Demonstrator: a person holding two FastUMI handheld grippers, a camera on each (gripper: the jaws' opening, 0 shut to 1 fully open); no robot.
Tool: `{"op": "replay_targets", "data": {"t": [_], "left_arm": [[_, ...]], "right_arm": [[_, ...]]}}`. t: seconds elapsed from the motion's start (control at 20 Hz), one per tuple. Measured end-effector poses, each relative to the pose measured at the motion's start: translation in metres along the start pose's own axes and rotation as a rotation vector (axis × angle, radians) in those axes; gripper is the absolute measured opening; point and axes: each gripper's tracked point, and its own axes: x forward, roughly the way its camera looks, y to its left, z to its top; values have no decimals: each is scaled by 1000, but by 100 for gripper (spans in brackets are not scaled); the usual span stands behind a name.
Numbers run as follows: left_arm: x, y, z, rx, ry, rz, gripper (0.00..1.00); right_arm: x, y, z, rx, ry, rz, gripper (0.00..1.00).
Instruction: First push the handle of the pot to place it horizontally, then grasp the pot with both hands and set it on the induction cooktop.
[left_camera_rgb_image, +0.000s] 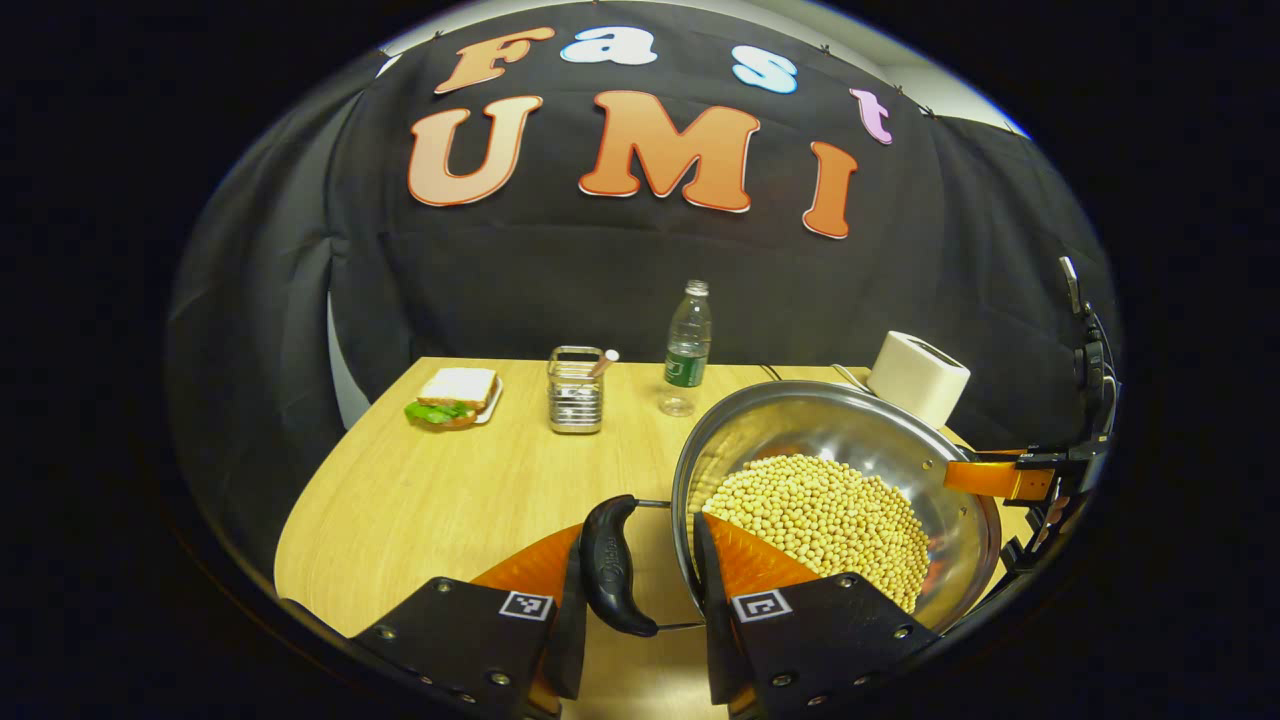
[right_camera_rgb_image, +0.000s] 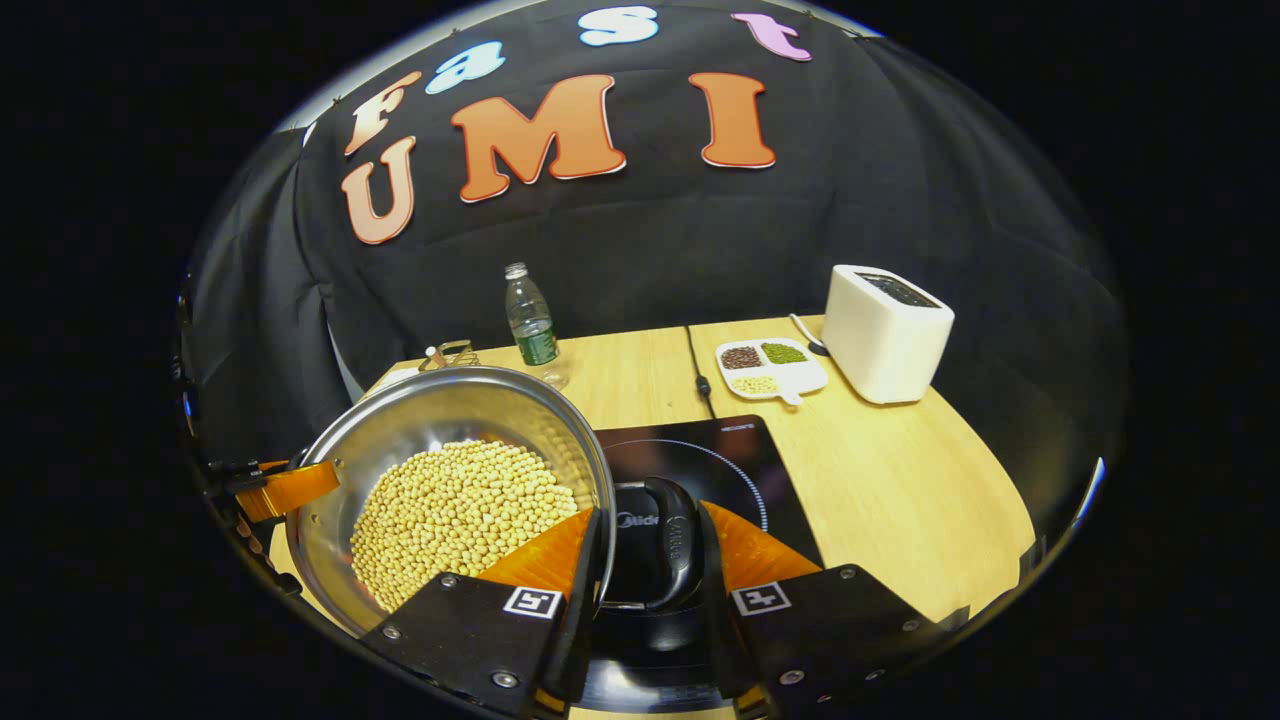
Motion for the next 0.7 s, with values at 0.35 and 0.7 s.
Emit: {"op": "replay_targets", "data": {"t": [0.35, 0.7], "left_arm": [[26, -55, -2, 12, 30, -54, 50], [52, -92, -9, 26, 75, -83, 50]], "right_arm": [[-1, -57, 4, 48, 4, -36, 48], [11, -95, -1, 76, 27, -60, 47]]}}
